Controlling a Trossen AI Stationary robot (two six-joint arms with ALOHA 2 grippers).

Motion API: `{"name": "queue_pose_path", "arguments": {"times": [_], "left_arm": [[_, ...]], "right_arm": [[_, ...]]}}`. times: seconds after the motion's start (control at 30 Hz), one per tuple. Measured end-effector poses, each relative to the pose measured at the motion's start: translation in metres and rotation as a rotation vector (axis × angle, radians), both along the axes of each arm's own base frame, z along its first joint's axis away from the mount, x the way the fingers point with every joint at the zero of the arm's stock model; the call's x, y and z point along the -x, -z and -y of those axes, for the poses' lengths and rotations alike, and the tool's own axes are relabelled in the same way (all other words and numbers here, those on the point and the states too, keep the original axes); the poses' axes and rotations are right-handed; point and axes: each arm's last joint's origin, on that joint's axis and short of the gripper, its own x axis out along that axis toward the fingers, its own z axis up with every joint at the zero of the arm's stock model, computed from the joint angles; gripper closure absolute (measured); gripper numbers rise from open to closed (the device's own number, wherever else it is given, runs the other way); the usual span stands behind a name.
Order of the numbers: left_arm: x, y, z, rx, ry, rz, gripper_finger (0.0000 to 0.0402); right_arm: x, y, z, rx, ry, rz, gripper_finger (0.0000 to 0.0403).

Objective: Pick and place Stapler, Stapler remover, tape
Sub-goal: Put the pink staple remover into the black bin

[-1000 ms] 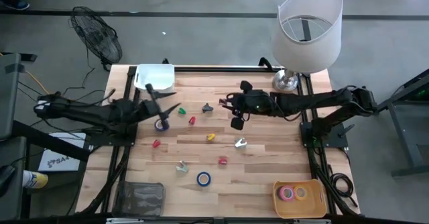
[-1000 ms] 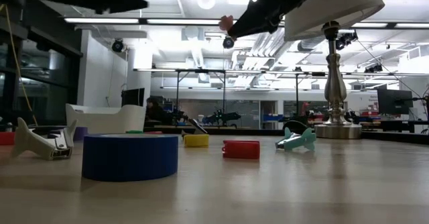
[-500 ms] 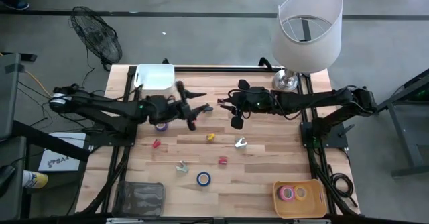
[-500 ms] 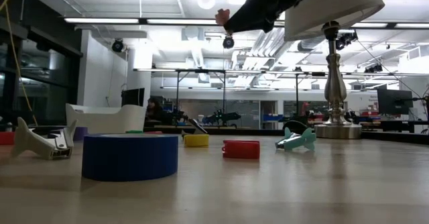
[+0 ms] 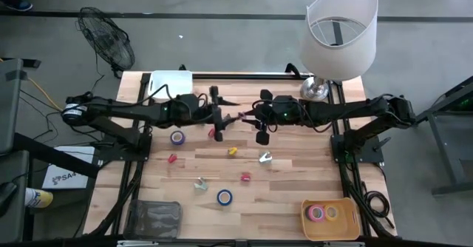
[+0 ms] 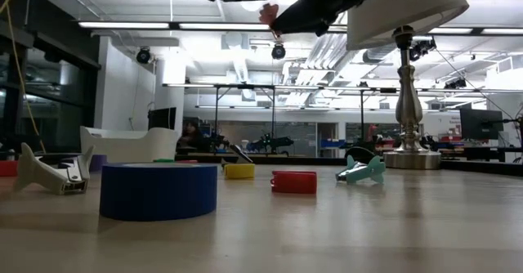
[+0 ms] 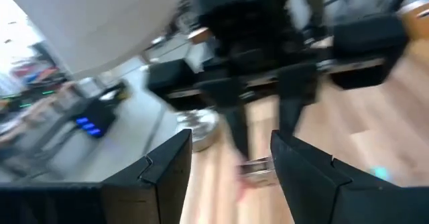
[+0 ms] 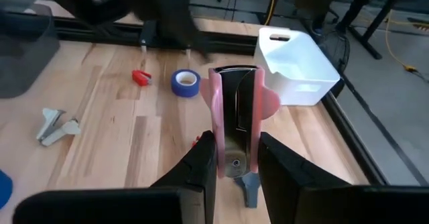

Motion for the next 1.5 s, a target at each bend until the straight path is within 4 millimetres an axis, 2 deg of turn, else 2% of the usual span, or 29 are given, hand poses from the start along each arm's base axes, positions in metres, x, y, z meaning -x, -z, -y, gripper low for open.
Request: {"name": "queue_pose_path", "arguments": {"times": [0.1, 0.77, 0.87, 1.13, 1.43, 1.5], "left_arm": [[-0.0002, 0.0001, 0.001, 0.031, 0.041, 0.004, 0.0202], [0.0005, 0.0035, 0.0005, 0.073, -0.01, -0.021, 0.0206], [0.0005, 0.0037, 0.0006, 0.083, -0.011, -0.02, 0.0225], [0.0003, 0.0037, 0.0014, 0.1, 0.019, -0.019, 0.0314], [0.0003, 0.004, 0.0016, 0.112, 0.027, -0.019, 0.0316], [0.0003, 0.0042, 0.0017, 0.111, 0.028, -0.022, 0.0316]], "right_arm": [[-0.0007, -0.0019, 0.0006, 0.017, -0.006, 0.018, 0.0328], [-0.0037, -0.0099, -0.0008, 0.055, -0.071, 0.101, 0.0328], [-0.0037, -0.0099, -0.0007, 0.056, -0.069, 0.101, 0.0328], [-0.0036, -0.0096, -0.0006, 0.067, -0.068, 0.095, 0.0328], [-0.0033, -0.0087, -0.0009, 0.056, -0.061, 0.087, 0.0328], [-0.0033, -0.0086, -0.0008, 0.051, -0.059, 0.087, 0.0311]]}}
